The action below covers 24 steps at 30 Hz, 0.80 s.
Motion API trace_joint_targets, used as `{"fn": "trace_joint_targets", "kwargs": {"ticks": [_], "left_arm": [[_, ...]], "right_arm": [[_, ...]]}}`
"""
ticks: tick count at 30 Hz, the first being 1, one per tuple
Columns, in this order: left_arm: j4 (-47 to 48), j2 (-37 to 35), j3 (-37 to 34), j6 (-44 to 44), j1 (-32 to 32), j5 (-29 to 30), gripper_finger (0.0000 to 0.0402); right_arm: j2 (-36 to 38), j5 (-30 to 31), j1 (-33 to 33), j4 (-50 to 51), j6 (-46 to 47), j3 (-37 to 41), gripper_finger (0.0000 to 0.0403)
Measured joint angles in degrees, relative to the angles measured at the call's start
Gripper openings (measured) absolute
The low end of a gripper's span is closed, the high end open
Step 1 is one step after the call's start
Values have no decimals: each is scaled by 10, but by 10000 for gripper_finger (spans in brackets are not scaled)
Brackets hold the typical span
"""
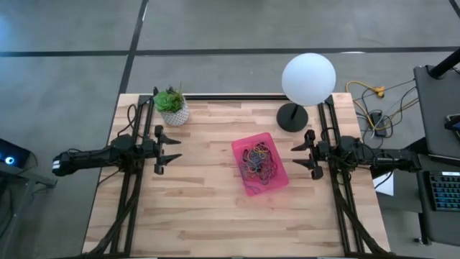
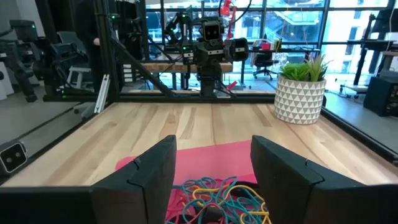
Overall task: Pick and place rubber bands into bin
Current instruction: Return to home position
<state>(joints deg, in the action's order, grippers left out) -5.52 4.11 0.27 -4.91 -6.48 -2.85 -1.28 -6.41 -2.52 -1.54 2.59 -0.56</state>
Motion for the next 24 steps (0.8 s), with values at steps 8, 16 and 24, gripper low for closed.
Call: {"fn": "trace_joint_targets", "kwargs": {"ticks": [8, 16, 24], "left_arm": [[0, 0, 0, 0, 0, 0, 209], [0, 1, 0, 0, 0, 0, 209], [0, 1, 0, 0, 0, 0, 209]], "right_arm": [[0, 0, 0, 0, 3, 0, 194], [0, 0, 0, 0, 5, 0, 194], [0, 0, 0, 0, 0, 0, 194]]}}
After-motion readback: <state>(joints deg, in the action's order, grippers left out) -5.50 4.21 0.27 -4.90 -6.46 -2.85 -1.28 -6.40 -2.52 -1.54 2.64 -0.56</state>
